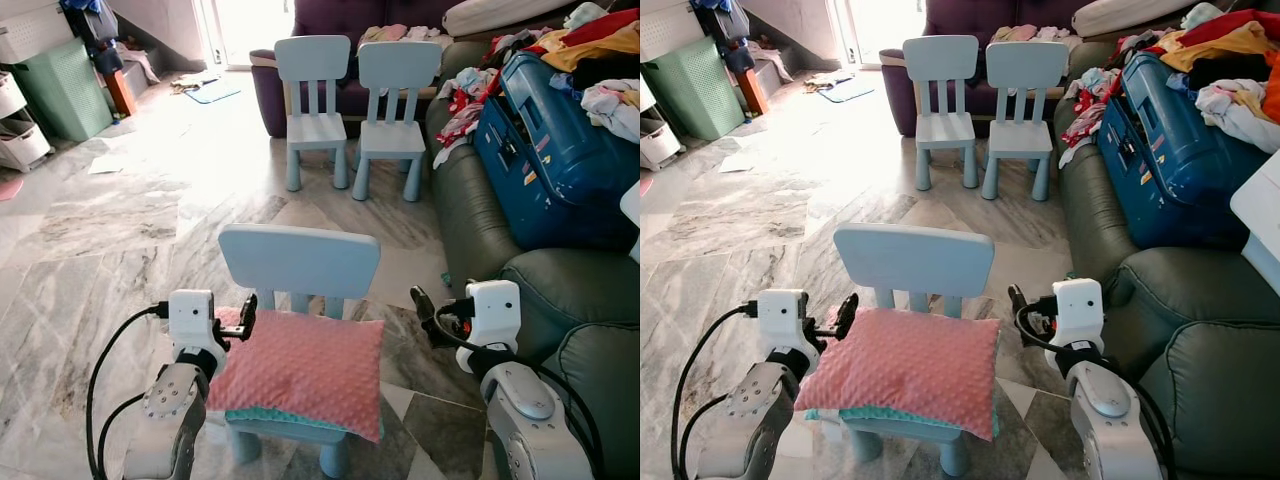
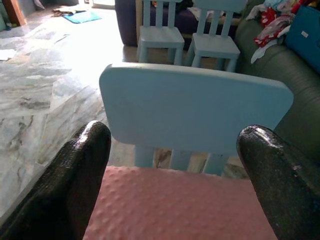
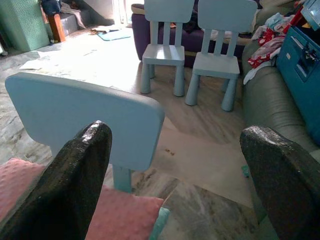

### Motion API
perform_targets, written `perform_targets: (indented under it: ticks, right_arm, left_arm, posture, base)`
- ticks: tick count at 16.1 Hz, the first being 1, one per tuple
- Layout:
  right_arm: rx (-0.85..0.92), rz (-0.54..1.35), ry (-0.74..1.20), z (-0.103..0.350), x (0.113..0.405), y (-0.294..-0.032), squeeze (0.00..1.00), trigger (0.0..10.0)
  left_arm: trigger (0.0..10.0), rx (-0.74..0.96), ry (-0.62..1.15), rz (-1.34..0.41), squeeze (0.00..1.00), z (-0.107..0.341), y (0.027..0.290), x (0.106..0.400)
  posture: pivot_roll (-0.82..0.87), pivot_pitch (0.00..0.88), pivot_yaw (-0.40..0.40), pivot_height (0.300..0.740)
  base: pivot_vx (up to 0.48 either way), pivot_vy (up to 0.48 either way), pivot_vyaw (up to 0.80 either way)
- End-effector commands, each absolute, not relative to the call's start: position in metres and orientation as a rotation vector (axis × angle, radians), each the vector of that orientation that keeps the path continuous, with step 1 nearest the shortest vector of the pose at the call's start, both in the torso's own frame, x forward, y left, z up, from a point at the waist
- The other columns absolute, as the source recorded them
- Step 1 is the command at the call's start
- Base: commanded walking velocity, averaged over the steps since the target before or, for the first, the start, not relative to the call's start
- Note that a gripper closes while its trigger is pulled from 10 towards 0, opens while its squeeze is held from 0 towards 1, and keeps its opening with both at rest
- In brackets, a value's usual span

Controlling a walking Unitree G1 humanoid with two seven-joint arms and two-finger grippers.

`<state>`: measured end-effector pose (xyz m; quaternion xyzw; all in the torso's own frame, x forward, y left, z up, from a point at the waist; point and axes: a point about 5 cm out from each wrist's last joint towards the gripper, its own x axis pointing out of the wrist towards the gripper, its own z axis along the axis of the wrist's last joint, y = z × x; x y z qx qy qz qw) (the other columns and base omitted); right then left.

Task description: Move the pillow to the sofa

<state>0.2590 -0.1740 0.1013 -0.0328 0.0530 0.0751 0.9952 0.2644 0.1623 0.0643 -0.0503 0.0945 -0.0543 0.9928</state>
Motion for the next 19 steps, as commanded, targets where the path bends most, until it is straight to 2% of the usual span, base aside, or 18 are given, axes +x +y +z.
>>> perform_targets:
  ticks: [1,11,19]
  right_arm:
    - [-0.057,0.162,0.103,0.103,0.257,-0.171,0.00,10.0]
    - [-0.034,0.258,0.204,0.088,0.231,-0.161,0.00,10.0]
    - [-0.039,0.310,0.257,0.084,0.223,-0.163,0.00,10.0]
  left_arm:
    - [10.0,-0.088,0.186,-0.106,0.00,0.067,0.166,0.263]
    - [10.0,-0.063,0.244,-0.114,0.00,0.059,0.171,0.233]
    - [10.0,-0.031,0.282,-0.124,0.00,0.061,0.176,0.217]
  posture:
    - [-0.20,0.059,0.043,0.740]
    - [-0.18,0.152,0.031,0.740]
    - [-0.15,0.216,0.029,0.740]
  base:
    - [0.000,0.000,0.00]
    - [0.000,0.000,0.00]
    - [0.000,0.000,0.00]
